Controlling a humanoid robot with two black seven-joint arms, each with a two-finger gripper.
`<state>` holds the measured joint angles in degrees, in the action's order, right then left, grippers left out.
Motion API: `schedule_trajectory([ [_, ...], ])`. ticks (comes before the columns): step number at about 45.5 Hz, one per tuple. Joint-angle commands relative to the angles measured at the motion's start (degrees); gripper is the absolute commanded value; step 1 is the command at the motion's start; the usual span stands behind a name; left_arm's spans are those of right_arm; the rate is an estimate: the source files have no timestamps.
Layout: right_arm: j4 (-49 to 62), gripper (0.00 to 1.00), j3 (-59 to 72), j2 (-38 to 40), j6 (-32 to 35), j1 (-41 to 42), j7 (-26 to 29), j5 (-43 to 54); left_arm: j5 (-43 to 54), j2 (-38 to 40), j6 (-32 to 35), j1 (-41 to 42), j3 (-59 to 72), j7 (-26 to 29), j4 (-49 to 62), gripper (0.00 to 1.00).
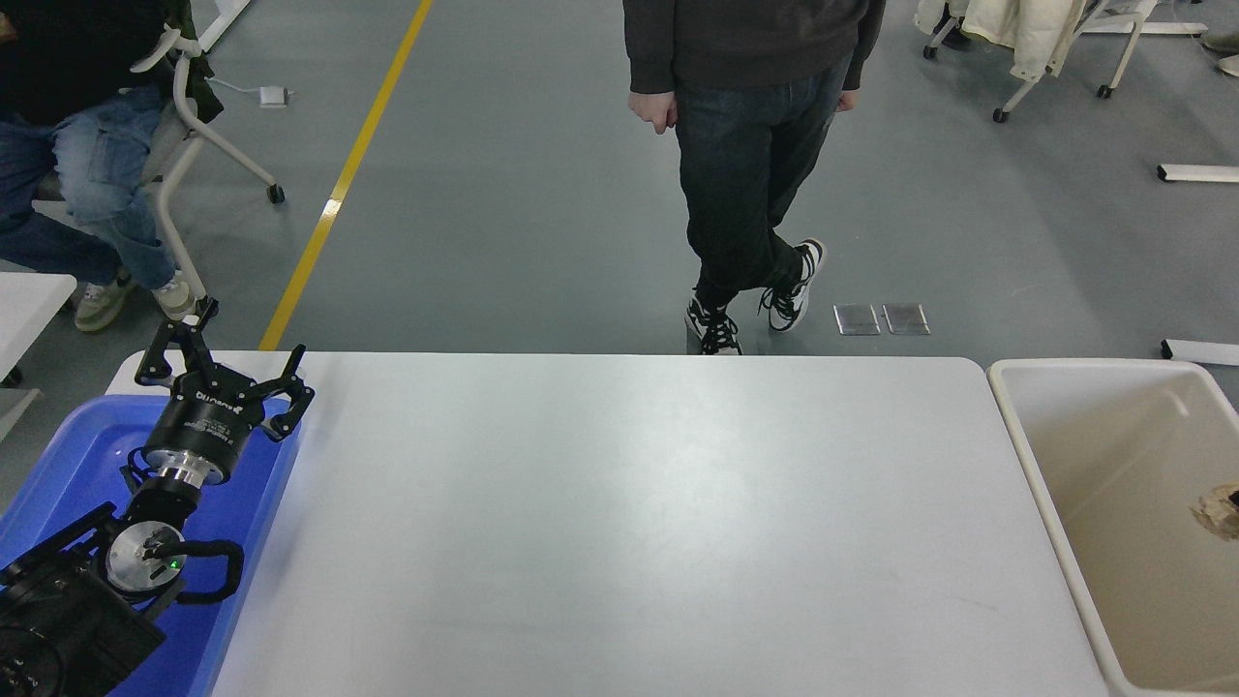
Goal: Clean the table surface
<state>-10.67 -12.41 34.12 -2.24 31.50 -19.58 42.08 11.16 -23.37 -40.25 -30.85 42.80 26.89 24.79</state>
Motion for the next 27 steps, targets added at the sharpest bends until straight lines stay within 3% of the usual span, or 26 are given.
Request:
schedule_trajectory([
  [1, 3.4, 0.0, 0.1, -3.8, -2.3, -0.1, -0.1, -4.1, 0.0, 0.0, 0.0, 0.0, 0.0, 0.0, 0.0, 1.0],
  [22, 4.8, 0.0, 0.1, -6.9, -5.6, 1.0, 0.2, -9.7, 0.0, 0.0, 0.0, 0.0, 0.0, 0.0, 0.0, 1.0],
  [27, 4.9, 0.13, 0.4, -7.3, -5.8, 1.3, 0.0, -10.7, 0.0, 0.0, 0.0, 0.0, 0.0, 0.0, 0.0, 1.0],
])
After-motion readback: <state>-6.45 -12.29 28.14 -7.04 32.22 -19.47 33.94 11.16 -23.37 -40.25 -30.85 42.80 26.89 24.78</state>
